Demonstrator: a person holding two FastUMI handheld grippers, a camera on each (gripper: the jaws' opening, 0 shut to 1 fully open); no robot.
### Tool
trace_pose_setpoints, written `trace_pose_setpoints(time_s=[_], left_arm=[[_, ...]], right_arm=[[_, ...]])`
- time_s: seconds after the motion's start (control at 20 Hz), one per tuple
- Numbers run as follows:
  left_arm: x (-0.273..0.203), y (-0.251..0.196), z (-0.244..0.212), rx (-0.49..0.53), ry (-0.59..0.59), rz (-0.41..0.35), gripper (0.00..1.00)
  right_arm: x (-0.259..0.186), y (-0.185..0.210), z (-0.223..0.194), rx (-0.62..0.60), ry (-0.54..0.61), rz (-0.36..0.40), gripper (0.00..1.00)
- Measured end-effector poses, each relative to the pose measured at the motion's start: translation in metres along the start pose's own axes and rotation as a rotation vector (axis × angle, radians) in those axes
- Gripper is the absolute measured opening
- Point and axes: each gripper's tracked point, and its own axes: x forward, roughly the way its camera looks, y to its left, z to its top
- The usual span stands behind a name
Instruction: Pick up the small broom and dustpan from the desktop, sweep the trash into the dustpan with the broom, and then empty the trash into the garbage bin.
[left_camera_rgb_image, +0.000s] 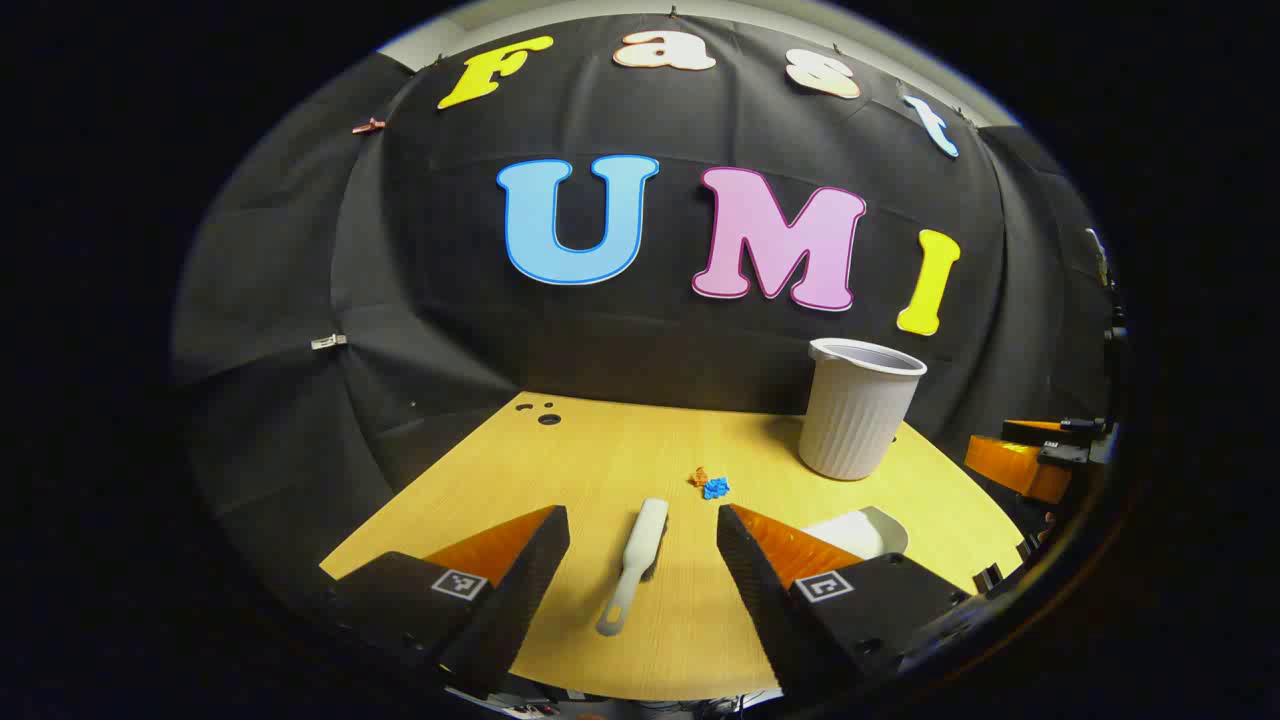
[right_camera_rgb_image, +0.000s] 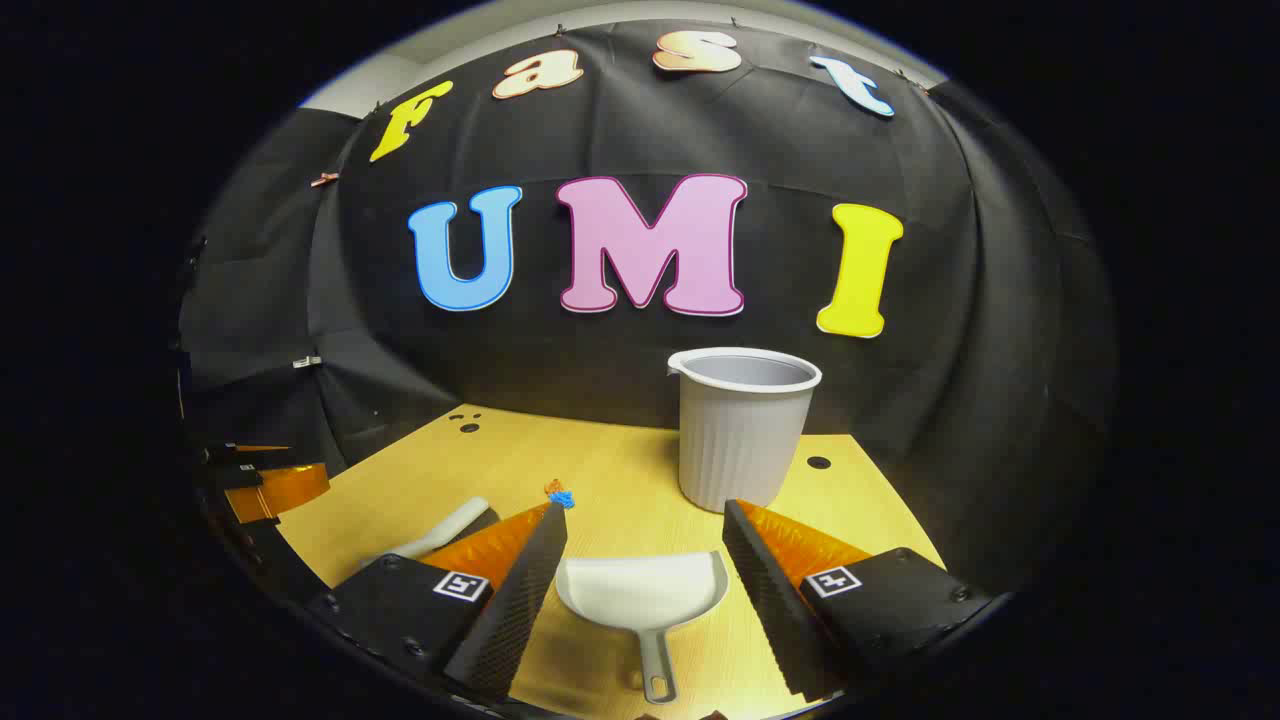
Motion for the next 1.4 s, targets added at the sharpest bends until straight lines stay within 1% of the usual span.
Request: trace_pose_setpoints(time_s=[0.25,0.55,0.7,0.85,1.05,1.25,1.35,1.4], left_arm=[[0.008,0.003,-0.005,-0.006,0.018,0.002,0.96],[0.019,-0.002,-0.016,0.027,0.054,-0.014,0.96],[0.026,-0.001,-0.021,0.045,0.070,-0.009,0.96],[0.037,-0.003,-0.025,0.057,0.098,-0.025,0.96],[0.060,-0.004,-0.048,0.051,0.182,-0.049,0.96],[0.086,-0.003,-0.071,0.105,0.276,-0.053,0.96],[0.099,-0.003,-0.091,0.120,0.349,-0.062,0.96],[0.103,-0.003,-0.099,0.127,0.394,-0.055,0.96]], right_arm=[[0.008,0.001,-0.017,0.022,0.053,0.004,0.98],[0.017,-0.002,-0.031,0.018,0.095,0.003,0.99],[0.021,-0.002,-0.036,0.009,0.112,0.006,0.99],[0.024,-0.003,-0.041,0.007,0.126,0.009,0.99],[0.029,-0.006,-0.046,0.012,0.151,0.011,0.99],[0.036,-0.010,-0.055,0.017,0.177,0.015,0.99],[0.040,-0.012,-0.060,0.023,0.193,0.018,0.99],[0.042,-0.013,-0.062,0.027,0.200,0.020,0.99]])
